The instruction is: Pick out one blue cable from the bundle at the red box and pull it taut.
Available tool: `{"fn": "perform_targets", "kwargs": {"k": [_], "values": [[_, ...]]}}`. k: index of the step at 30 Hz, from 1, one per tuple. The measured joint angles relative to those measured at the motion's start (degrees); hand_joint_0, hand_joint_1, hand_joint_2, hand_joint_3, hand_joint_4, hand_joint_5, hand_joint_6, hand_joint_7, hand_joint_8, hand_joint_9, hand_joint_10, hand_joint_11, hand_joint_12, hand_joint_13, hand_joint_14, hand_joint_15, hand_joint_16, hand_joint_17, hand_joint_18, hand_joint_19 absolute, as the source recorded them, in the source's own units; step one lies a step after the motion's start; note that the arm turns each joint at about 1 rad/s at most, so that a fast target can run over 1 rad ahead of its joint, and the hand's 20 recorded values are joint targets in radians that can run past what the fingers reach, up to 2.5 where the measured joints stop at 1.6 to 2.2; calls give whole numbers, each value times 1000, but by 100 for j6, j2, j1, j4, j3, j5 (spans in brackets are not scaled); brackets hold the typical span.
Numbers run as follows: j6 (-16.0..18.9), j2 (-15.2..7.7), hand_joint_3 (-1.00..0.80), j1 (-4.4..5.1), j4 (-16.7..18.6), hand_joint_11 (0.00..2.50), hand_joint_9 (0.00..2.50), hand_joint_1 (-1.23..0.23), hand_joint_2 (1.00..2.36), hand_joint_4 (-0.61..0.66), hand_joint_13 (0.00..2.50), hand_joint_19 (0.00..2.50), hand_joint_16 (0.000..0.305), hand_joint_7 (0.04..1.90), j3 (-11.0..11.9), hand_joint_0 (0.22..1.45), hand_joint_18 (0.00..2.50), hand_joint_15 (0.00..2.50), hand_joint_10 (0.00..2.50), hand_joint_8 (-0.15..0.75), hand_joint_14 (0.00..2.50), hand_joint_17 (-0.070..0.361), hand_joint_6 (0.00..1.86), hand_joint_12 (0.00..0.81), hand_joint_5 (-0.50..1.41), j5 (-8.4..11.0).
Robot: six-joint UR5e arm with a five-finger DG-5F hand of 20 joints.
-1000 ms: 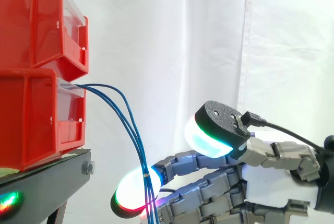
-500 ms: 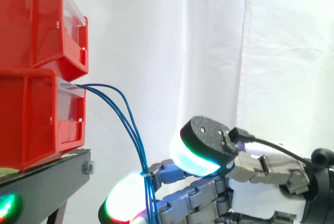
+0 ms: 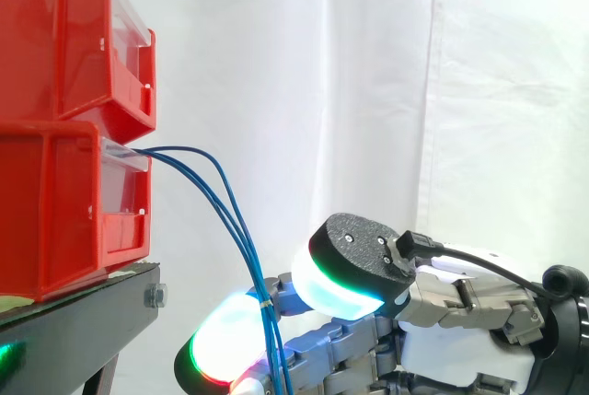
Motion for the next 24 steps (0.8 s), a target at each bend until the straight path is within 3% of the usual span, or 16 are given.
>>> {"fn": "perform_targets", "kwargs": {"k": [7,13,24], "values": [[-1,-2,-324,-2,25,228,854,-633,1013,189,724,411,43,1246,-1,657,558,288,7,298,11,97,500,358,-93,-4],[-1,0,-293,-4,81,259,859,-640,1015,167,741,423,44,1174,-1,650,585,306,10,300,11,99,557,360,-105,-11],[-1,-2,-308,-6,121,344,892,-691,1013,171,796,450,45,812,2,612,641,349,12,307,13,102,792,372,-162,-75]]}}
